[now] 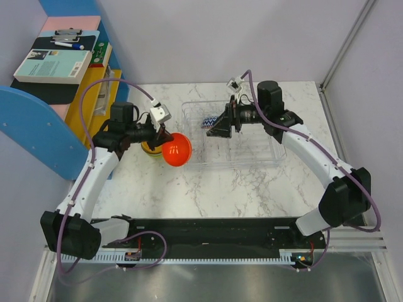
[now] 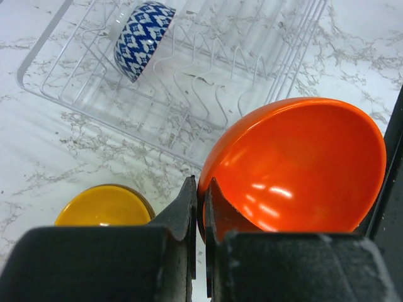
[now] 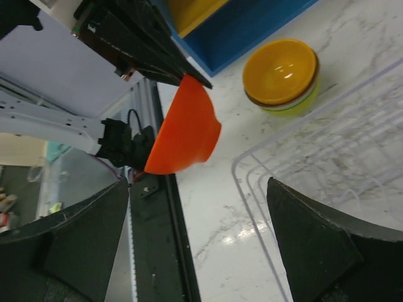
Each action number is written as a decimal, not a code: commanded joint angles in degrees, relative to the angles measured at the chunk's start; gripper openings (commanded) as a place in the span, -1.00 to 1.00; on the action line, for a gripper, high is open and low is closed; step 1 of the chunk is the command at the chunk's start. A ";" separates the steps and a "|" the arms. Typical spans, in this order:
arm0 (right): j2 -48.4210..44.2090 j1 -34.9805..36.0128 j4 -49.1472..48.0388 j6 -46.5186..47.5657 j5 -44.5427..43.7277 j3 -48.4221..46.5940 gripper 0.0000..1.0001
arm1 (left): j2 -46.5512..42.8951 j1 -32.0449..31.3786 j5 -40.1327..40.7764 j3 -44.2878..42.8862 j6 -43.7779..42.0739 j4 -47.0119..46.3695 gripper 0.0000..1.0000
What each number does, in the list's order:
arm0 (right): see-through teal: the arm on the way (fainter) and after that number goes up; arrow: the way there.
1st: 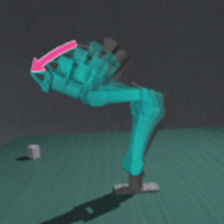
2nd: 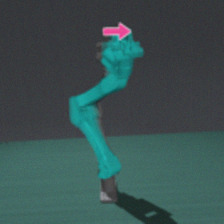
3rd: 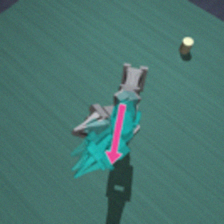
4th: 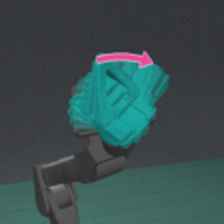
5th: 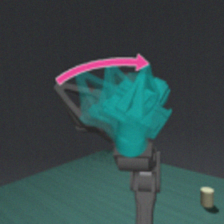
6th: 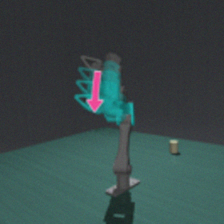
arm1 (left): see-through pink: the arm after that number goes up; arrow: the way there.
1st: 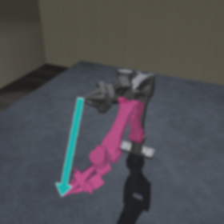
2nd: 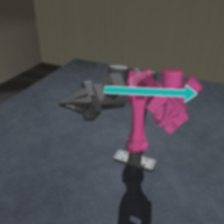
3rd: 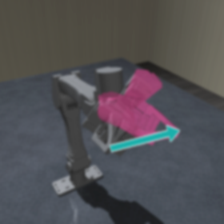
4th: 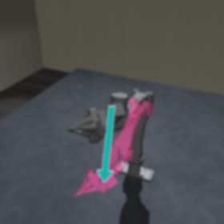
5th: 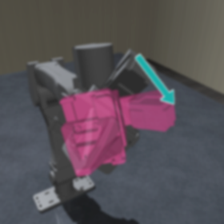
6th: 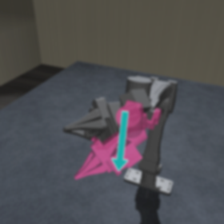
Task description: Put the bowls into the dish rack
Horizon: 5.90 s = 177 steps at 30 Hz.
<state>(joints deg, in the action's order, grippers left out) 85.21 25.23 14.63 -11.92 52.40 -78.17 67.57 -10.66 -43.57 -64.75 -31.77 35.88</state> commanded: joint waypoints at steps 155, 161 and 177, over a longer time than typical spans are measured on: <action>13.40 15.19 19.73 47.43 -56.53 -6.29 -1.00 | -11.94 20.41 -3.98 18.79 6.90 -12.15 0.99; 16.39 17.04 20.61 48.48 -57.67 -6.99 -1.00 | -11.76 20.41 -4.15 18.87 6.90 -12.23 0.99; 26.49 21.61 27.72 54.02 -61.10 -15.16 -1.00 | -11.67 20.50 -4.77 18.96 6.72 -12.23 0.99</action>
<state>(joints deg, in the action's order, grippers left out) 108.20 45.80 39.13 39.55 -9.30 -89.23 56.45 9.32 -46.65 -46.09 -23.86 25.56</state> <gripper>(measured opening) 0.722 0.993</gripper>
